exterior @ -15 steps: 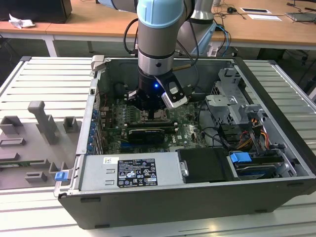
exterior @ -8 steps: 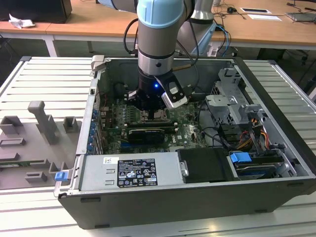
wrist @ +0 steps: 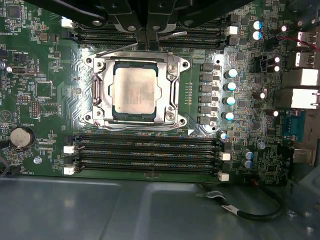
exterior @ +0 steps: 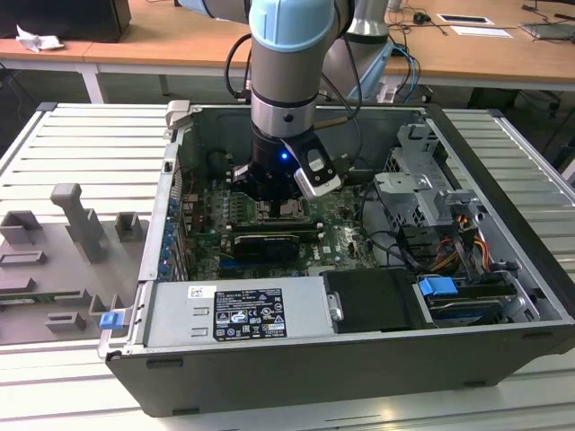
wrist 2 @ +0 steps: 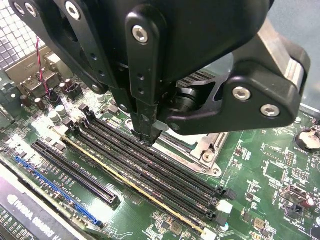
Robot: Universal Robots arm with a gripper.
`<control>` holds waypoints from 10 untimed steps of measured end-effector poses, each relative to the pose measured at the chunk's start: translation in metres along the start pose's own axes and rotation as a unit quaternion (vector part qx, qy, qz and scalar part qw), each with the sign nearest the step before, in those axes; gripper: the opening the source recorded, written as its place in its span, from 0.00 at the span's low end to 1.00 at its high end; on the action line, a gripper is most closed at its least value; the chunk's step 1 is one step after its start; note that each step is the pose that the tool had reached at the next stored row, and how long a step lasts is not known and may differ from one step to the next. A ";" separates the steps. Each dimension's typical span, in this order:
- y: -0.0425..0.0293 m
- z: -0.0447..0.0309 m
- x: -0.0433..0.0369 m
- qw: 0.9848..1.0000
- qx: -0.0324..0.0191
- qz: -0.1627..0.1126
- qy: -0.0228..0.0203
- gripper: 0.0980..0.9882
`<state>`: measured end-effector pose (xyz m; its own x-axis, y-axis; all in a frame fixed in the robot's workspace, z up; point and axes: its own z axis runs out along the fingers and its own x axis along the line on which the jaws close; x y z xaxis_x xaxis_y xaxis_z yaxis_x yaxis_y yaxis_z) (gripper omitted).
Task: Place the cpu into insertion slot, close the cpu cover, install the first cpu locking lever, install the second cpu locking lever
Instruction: 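Install the second cpu locking lever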
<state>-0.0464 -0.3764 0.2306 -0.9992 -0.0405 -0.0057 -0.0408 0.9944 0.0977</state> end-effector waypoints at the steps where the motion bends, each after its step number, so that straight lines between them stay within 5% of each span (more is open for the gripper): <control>1: 0.0000 0.0000 0.0000 1.000 0.000 0.000 0.000 0.01; 10: 0.0000 0.0004 0.0000 1.000 0.000 0.000 0.000 0.01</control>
<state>-0.0464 -0.3764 0.2301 -0.9992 -0.0405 -0.0057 -0.0409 0.9944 0.0977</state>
